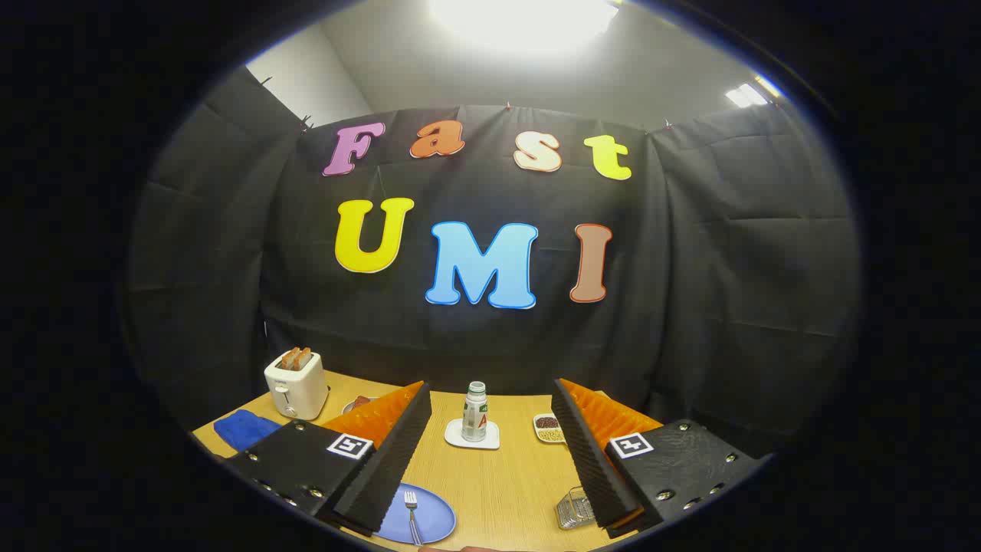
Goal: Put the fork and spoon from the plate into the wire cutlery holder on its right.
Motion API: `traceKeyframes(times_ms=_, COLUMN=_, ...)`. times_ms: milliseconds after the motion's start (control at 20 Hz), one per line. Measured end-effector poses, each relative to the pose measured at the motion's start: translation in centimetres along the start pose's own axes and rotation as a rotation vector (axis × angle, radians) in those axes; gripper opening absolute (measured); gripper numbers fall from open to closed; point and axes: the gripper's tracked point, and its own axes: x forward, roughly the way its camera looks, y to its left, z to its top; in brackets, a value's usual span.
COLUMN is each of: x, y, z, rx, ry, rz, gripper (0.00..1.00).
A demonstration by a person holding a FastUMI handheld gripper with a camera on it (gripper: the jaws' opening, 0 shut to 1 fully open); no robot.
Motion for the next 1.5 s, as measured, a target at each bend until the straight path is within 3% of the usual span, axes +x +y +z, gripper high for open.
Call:
traceKeyframes(times_ms=650, x=-0.6, y=0.9, z=0.1, rx=-0.022, ry=-0.018, rz=0.038, gripper=0.97)
traceKeyframes(times_ms=1500, x=0.6, y=5.7, z=-7.7, rx=-0.034, ry=0.209, rz=0.161, gripper=0.96)
